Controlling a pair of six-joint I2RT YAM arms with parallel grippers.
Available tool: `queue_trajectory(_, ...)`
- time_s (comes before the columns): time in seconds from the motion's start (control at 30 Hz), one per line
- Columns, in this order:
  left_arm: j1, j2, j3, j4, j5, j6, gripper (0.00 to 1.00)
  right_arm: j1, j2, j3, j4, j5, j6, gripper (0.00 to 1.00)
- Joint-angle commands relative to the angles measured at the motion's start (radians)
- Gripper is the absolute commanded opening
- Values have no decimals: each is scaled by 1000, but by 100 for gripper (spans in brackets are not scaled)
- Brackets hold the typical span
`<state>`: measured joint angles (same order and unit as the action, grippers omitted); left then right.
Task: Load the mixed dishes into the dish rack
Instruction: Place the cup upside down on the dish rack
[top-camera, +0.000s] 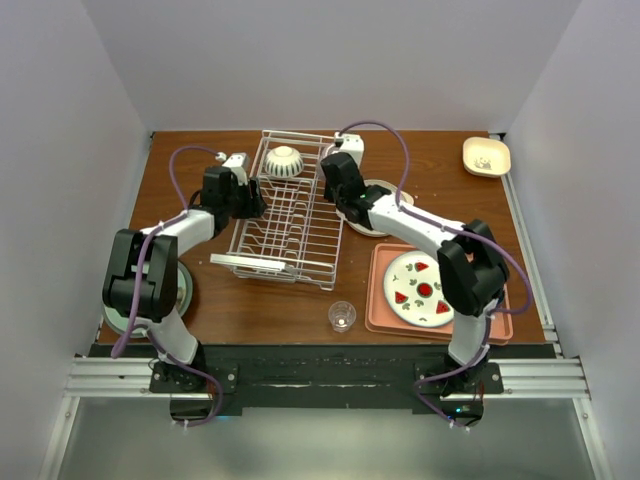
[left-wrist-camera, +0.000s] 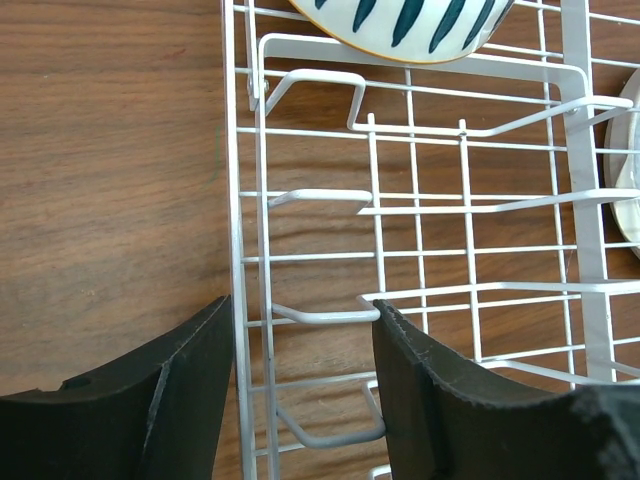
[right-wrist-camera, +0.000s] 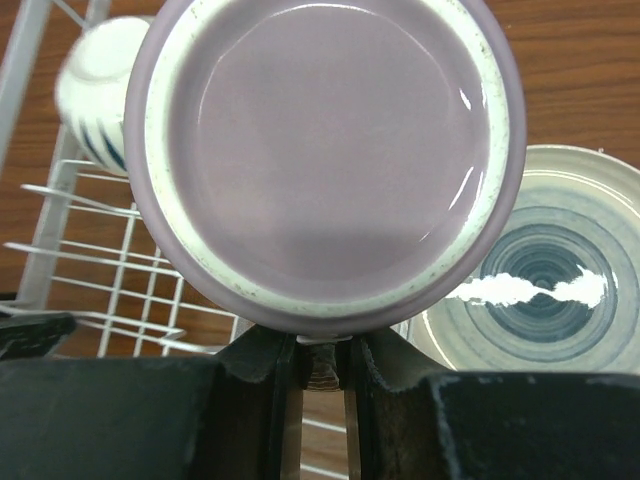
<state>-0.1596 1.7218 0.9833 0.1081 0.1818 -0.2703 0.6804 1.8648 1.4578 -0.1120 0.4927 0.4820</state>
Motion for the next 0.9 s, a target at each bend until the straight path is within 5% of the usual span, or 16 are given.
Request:
queue_trajectory(0.0, 3, -22, -28, 21, 33, -21, 52, 14, 33, 91, 84, 95, -16, 0)
queue_trajectory(0.87, 3, -93, -58, 67, 45, -93, 52, 36, 280, 303, -58, 311, 61, 0)
